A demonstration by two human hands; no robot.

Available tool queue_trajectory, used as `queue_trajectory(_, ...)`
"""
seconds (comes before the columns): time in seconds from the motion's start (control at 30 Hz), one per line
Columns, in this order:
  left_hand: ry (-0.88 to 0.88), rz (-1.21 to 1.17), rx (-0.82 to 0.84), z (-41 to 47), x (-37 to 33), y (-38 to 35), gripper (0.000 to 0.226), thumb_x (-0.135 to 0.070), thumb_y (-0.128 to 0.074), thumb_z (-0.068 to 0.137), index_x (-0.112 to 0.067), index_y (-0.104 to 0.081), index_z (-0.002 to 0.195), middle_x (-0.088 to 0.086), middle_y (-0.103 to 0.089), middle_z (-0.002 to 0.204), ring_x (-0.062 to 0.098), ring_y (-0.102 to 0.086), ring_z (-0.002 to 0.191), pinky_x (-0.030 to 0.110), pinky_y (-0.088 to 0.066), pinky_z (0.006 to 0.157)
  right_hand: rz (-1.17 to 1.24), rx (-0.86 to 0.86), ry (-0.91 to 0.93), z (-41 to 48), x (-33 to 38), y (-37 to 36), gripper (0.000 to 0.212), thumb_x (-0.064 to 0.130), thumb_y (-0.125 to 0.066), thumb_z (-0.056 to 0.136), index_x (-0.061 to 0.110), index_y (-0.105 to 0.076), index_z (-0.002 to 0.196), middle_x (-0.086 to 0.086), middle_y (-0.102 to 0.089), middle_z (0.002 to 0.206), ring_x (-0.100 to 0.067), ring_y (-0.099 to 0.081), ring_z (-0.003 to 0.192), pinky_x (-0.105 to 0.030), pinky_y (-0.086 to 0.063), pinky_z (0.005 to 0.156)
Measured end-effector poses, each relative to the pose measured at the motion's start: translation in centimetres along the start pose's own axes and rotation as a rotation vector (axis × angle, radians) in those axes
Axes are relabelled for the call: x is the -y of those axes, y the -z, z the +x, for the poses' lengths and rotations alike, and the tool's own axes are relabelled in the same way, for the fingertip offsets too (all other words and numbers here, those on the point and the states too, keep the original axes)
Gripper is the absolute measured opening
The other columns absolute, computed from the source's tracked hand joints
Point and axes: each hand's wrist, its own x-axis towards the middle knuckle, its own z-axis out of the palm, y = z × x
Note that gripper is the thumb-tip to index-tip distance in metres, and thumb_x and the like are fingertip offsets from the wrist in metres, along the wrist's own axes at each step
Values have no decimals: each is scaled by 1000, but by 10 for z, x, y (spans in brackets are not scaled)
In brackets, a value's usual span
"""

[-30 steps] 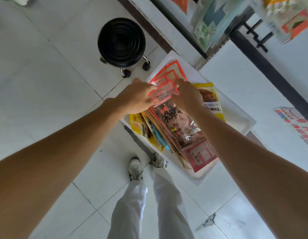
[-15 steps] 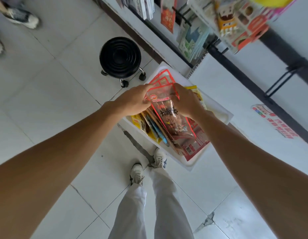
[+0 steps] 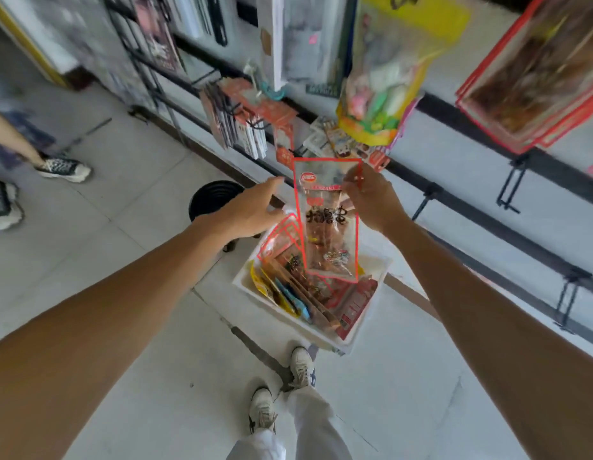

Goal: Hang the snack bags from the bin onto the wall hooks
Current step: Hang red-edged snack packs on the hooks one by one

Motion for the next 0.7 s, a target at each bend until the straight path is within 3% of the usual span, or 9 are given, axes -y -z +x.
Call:
queue_trajectory(0.07,-32,-51,-16,-10,-19,13,65,-33,-53,99,-26,-18,153,7,-46,144,25,-57,116,36,-45,95,92,-43,21,-9,23,22,26,21,-53,90,42,-51,76,0,-61,76,-28,-64,71,-48,-57,69)
queue_trajectory(0.17,-114,-235,-69,-28,-56,33,60,-37,-58,96,-23,-33,148,1,-47,145,19,-53,125,30,-42,95,200,-57,37,-27,58,53,21,14,-53,95,29,-50,81,-4,-59,76,-21,-62,60,-46,-56,63)
queue_trajectory(0.27,-203,-453,-88,-47,-93,53,39,-33,-67,92,-24,-57,128,0,-65,125,14,-61,114,34,-46,99,238,-92,103,-47,87,82,19,10,-53,96,24,-49,82,-10,-61,78,-16,-62,55,-43,-55,60)
queue_trajectory(0.33,-245,-588,-110,-57,-115,64,25,-25,-69,90,-23,-65,114,3,-72,111,16,-67,103,36,-53,92,261,-115,152,-63,105,102,16,8,-51,97,20,-49,85,-20,-64,87,-21,-63,59,-40,-55,57)
queue_trajectory(0.43,-320,-648,-138,-69,-147,77,24,-17,-70,88,-15,-68,112,4,-74,104,17,-70,98,34,-55,86,288,-160,205,-86,124,131,11,8,-50,98,14,-49,90,-15,-68,90,-29,-65,69,-39,-57,60)
queue_trajectory(0.53,-386,-646,-112,-78,-185,83,24,-15,-71,87,-11,-68,111,2,-74,101,12,-70,90,31,-54,85,295,-234,227,-107,130,163,3,7,-49,99,6,-51,101,0,-65,75,-14,-65,64,-34,-57,56)
queue_trajectory(0.6,-427,-631,-105,-85,-211,85,19,-16,-71,88,-16,-69,106,-1,-74,98,10,-69,87,32,-54,83,285,-309,245,-118,134,185,17,7,-49,99,-4,-52,112,2,-60,71,-7,-62,58,-28,-53,52)
queue_trajectory(0.7,-500,-607,-106,-92,-253,83,13,-15,-70,88,-22,-68,99,-5,-74,96,6,-67,84,29,-51,82,263,-423,256,-138,139,220,24,16,-57,96,-4,-54,108,-5,-63,77,-18,-65,61,-34,-55,57)
